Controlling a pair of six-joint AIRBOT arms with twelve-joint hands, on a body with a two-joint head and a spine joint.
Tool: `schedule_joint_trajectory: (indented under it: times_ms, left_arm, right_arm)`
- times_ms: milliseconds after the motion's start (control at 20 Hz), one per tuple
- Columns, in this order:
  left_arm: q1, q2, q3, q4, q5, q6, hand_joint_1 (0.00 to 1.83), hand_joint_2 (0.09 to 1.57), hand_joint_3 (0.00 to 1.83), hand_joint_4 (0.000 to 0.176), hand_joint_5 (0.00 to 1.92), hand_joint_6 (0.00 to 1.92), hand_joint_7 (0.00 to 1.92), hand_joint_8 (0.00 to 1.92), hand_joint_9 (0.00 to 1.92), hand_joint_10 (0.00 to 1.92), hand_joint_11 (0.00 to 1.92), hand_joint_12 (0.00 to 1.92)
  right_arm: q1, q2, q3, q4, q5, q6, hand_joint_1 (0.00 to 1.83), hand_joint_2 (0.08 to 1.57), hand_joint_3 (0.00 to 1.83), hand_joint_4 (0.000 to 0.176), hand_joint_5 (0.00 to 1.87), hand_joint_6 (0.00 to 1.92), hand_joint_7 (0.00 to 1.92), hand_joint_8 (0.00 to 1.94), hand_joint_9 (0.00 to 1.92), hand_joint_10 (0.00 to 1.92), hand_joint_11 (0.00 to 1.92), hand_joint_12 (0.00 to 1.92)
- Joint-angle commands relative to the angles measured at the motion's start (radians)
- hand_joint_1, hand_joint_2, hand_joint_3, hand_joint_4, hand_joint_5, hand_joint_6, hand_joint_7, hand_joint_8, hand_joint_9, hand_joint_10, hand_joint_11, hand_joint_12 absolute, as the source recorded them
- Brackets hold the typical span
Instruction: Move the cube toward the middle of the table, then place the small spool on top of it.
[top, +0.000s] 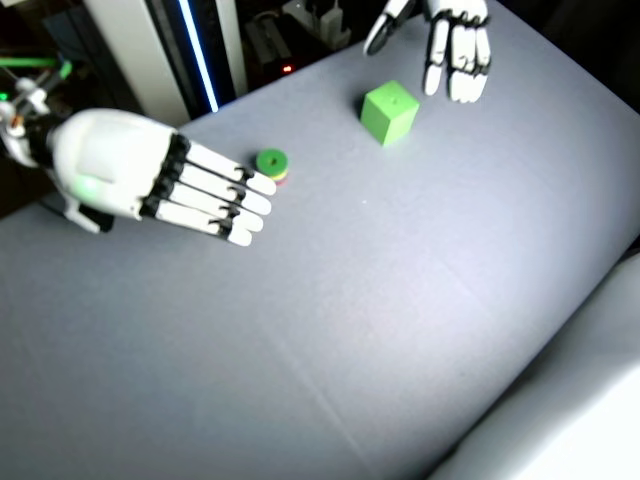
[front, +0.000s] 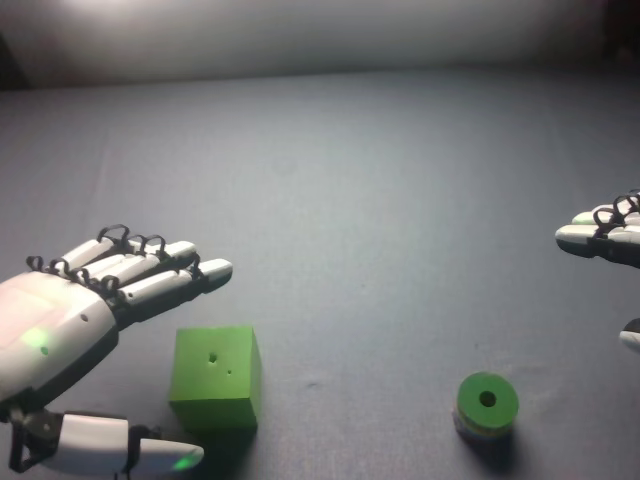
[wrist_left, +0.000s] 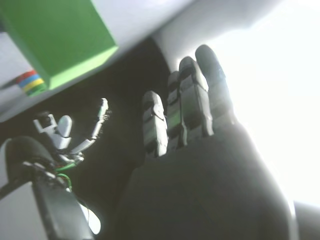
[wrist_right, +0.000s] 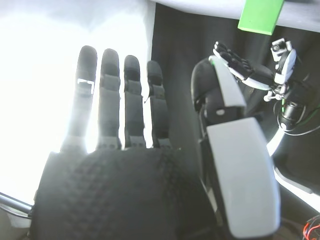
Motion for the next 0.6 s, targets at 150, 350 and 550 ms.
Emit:
schedule_joint_trajectory:
  times_ms: [150,350,550]
  left_arm:
    - [-0.066,-0.025,0.023,0.012,0.012,0.072,0.65,0.79,0.0,0.144,0.3,0.01,0.24,0.01,0.29,0.01,0.05,0.83]
    - [-0.114,-0.076,0.067,-0.01,0.093,0.114,0.62,0.82,0.01,0.146,0.3,0.0,0.31,0.01,0.4,0.02,0.08,0.87]
    - [-0.152,-0.112,0.096,-0.014,0.116,0.116,0.96,1.01,0.01,0.0,0.69,0.02,0.81,0.05,0.83,0.1,0.4,0.98]
  right_arm:
    - [0.008,-0.003,0.007,0.006,0.116,0.01,0.76,1.31,0.0,0.0,0.43,0.0,0.41,0.0,0.43,0.0,0.2,0.66]
    - [0.008,-0.009,0.011,0.004,0.103,0.011,0.73,1.31,0.0,0.0,0.45,0.0,0.44,0.0,0.48,0.0,0.2,0.83]
    - [0.008,-0.015,0.015,-0.002,0.095,0.021,0.76,1.32,0.0,0.0,0.45,0.0,0.44,0.0,0.46,0.0,0.16,0.9]
